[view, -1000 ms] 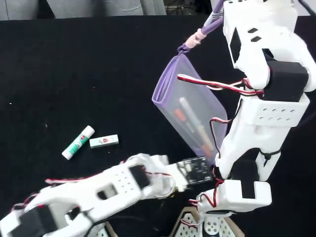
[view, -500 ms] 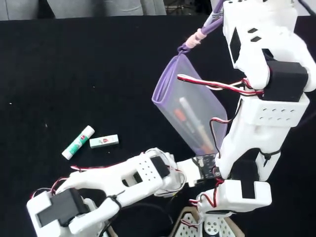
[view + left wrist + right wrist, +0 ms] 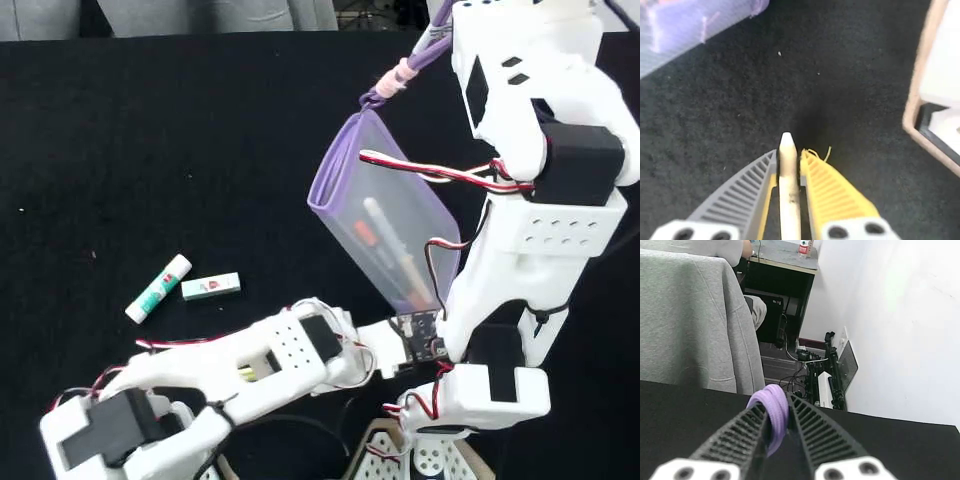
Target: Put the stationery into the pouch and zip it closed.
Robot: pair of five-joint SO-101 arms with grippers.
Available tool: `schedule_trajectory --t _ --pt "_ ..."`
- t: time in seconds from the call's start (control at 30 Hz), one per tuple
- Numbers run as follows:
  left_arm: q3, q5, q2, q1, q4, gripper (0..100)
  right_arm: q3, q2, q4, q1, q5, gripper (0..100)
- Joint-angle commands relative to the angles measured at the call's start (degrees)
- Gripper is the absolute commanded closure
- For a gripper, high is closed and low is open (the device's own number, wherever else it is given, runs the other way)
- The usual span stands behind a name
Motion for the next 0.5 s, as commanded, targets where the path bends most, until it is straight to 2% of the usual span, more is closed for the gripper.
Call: schedule_trajectory --t 0.0,0.17,0.33,0.47 --pt "-2.42 0.44 -7.30 -3.56 2.81 97 -1.98 -2.68 -0.18 0.79 0.09 98.8" --pt "-4.26 0.88 -23.65 -14.29 4.04 97 -2.07 -2.68 -0.09 0.79 0.09 98.8" --pt "-3.38 1.85 -45.19 -26.77 -4.66 97 -2.15 -2.68 0.00 0.79 0.09 98.8" --pt "-0.04 15.03 -57.85 -36.26 -18.29 97 -2.15 -2.68 0.09 0.79 0.09 98.8"
